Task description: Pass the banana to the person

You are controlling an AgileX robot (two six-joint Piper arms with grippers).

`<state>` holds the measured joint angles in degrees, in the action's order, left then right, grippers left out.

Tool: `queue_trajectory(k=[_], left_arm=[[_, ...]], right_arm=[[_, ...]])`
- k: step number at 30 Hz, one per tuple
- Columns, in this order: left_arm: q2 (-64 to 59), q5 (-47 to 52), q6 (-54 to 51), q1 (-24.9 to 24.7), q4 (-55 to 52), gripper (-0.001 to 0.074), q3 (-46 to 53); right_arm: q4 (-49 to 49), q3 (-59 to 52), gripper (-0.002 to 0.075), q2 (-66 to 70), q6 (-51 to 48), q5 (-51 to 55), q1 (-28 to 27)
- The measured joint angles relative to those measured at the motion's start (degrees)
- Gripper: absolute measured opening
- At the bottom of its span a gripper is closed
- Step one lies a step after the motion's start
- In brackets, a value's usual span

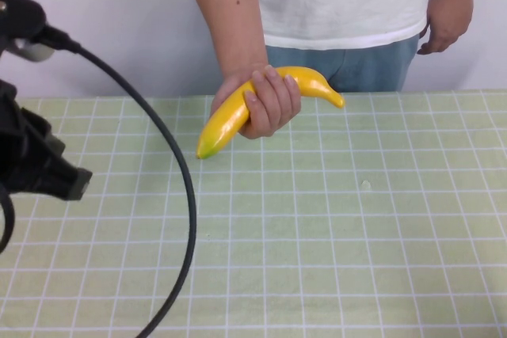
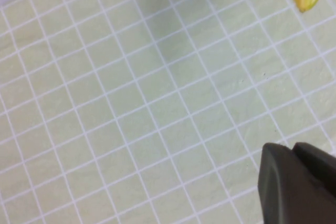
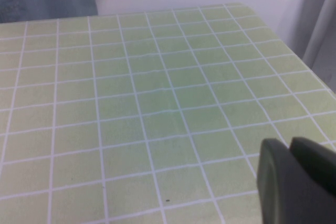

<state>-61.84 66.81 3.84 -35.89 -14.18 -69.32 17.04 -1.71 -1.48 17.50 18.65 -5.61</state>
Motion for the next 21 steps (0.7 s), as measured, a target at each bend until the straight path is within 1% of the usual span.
queue_trajectory(k=[2, 5, 7, 9, 11, 14, 17, 21], left_arm=[[0.0, 0.46, 0.14, 0.0, -0.43, 0.0004, 0.0], [0.0, 0.22, 3.27, 0.0, -1.54, 0.0004, 0.3], [0.64, -0.75, 7.85, 0.0, -4.91, 0.0004, 1.28], [2.62, -4.45, 11.65, 0.16, -7.5, 0.0004, 2.92], [6.35, -10.15, 13.19, 1.62, -8.18, 0.0004, 5.51], [12.94, -21.89, 11.67, 6.28, -6.97, 0.0004, 12.12], [19.93, -35.44, 4.34, 11.98, -1.81, 0.0004, 21.35], [28.15, -49.79, -3.84, 18.09, 6.03, 0.0004, 33.46]], right_arm=[[0.0, 0.0, -0.0009, 0.0, 0.0, 0.0, 0.0], [0.0, 0.0, -0.0009, 0.0, 0.0, 0.0, 0.0], [0.0, 0.0, -0.0009, 0.0, 0.0, 0.0, 0.0], [0.01, 0.0, -0.0009, 0.0, 0.0, 0.0, 0.0], [0.01, 0.0, -0.0009, 0.0, 0.0, 0.0, -0.1], [0.01, 0.0, -0.0009, 0.0, 0.0, 0.0, 0.0], [0.01, 0.0, -0.0009, 0.0, 0.0, 0.0, 0.0], [0.01, 0.0, -0.0009, 0.0, 0.0, 0.0, 0.0]])
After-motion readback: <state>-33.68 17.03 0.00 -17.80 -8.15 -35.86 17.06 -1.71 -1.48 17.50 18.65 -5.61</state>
